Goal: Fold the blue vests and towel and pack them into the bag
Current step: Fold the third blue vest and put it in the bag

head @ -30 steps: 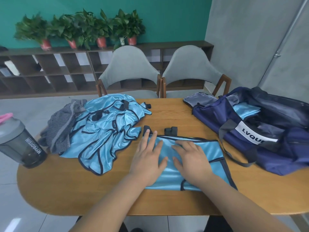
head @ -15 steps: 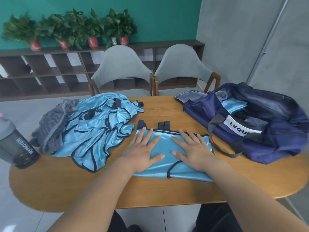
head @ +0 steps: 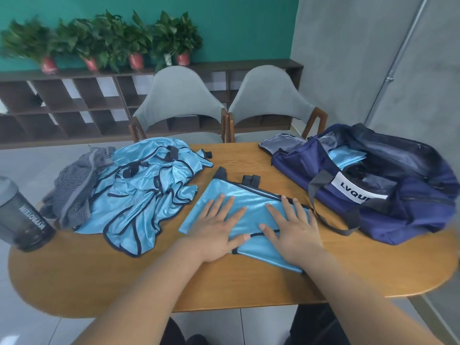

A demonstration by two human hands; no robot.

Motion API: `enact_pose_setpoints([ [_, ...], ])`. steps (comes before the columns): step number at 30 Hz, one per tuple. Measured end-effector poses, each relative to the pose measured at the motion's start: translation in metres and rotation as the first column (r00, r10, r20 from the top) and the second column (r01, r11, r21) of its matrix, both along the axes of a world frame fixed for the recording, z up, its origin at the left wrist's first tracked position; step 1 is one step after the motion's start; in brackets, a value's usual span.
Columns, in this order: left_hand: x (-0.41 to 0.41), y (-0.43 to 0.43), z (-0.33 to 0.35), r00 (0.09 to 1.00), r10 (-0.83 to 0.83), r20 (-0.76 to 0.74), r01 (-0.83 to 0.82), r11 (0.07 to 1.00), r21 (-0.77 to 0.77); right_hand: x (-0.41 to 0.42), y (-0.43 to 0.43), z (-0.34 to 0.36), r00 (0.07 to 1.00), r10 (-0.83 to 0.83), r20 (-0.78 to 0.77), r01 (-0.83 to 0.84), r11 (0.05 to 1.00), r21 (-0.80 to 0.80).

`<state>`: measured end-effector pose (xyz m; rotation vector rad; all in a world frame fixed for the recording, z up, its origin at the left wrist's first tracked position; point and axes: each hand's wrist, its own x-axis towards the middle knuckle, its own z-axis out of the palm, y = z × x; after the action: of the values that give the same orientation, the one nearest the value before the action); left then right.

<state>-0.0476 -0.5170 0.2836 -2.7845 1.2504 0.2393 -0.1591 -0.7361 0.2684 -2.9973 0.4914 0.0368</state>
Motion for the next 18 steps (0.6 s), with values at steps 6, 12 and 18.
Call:
enact_pose_setpoints([
  [6, -0.025, -0.016, 0.012, 0.979, 0.155, -0.129, -0.175, 0.971, -0.165, -0.002, 0.031, 0.002, 0.989, -0.113, 0.099, 0.125, 0.984, -0.127],
  [12, -0.016, -0.003, -0.007, 0.999, 0.043, -0.013, -0.044, 0.998, -0.042, -0.004, 0.034, 0.004, 0.995, 0.076, 0.065, -0.071, 0.994, -0.080],
  [18, 0.000, 0.013, 0.014, 0.996, -0.081, 0.049, 0.085, 0.992, -0.093, -0.010, 0.006, 0.018, 0.925, 0.373, 0.074, -0.370, 0.928, -0.050],
])
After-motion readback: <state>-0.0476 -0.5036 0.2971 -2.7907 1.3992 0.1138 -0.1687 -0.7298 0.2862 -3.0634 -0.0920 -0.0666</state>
